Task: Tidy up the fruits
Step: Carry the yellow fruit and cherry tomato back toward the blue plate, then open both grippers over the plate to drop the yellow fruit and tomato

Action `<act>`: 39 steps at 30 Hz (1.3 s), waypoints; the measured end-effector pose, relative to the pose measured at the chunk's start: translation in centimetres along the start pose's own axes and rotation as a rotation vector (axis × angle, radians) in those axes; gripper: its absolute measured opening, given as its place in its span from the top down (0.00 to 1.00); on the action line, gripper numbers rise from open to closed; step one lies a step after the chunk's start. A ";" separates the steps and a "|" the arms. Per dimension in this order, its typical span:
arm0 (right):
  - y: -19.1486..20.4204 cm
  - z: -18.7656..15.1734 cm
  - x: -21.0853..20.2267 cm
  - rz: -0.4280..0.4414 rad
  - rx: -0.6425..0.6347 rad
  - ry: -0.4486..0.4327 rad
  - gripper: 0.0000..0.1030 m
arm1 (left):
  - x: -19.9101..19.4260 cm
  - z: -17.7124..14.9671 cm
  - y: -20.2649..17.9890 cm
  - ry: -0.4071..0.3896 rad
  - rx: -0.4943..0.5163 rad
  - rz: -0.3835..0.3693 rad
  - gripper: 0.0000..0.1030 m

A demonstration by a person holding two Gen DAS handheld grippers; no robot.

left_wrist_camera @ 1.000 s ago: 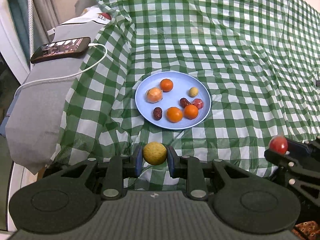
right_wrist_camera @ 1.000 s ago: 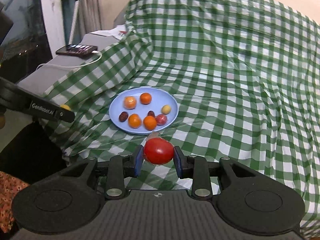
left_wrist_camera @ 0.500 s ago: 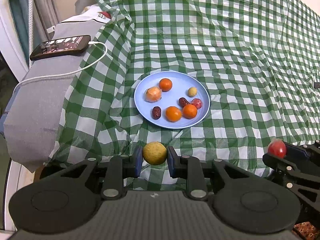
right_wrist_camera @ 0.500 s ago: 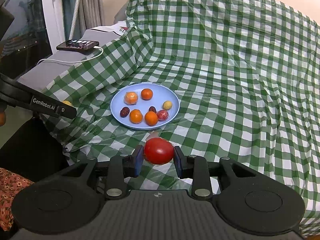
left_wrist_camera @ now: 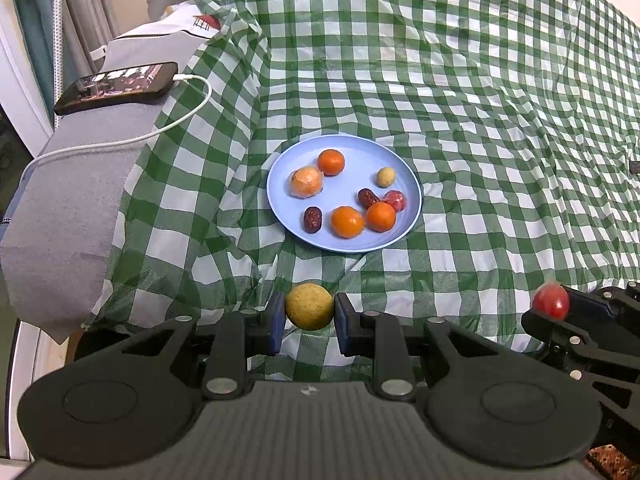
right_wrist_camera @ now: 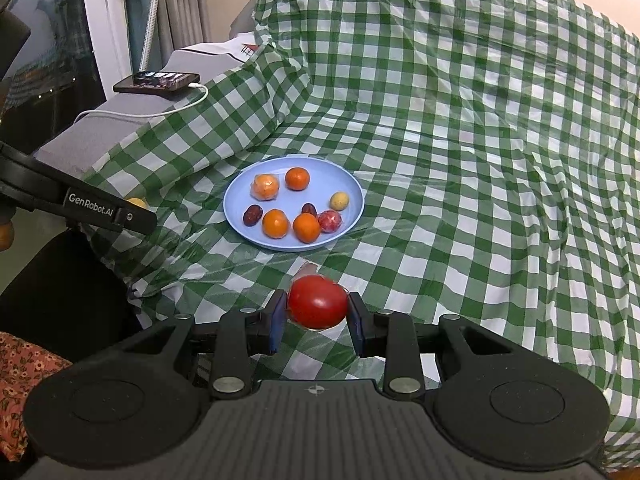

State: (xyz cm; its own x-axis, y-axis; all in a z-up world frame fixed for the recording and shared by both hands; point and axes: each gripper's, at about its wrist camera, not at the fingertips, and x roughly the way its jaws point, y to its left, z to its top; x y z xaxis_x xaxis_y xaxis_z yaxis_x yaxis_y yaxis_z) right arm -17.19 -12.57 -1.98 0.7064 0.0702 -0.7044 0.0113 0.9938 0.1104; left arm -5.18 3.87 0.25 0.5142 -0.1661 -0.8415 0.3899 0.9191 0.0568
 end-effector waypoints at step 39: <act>-2.7 9.3 18.8 0.009 0.038 0.088 0.67 | 16.6 12.2 0.2 0.126 0.038 -0.005 0.73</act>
State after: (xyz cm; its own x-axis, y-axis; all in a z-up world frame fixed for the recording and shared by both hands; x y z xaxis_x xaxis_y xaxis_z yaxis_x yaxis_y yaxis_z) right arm 2.68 -14.78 -9.02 0.6415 0.0883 -0.7621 0.0328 0.9893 0.1423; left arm 12.74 -3.08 -7.11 0.4134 -0.1220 -0.9024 0.4216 0.9040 0.0709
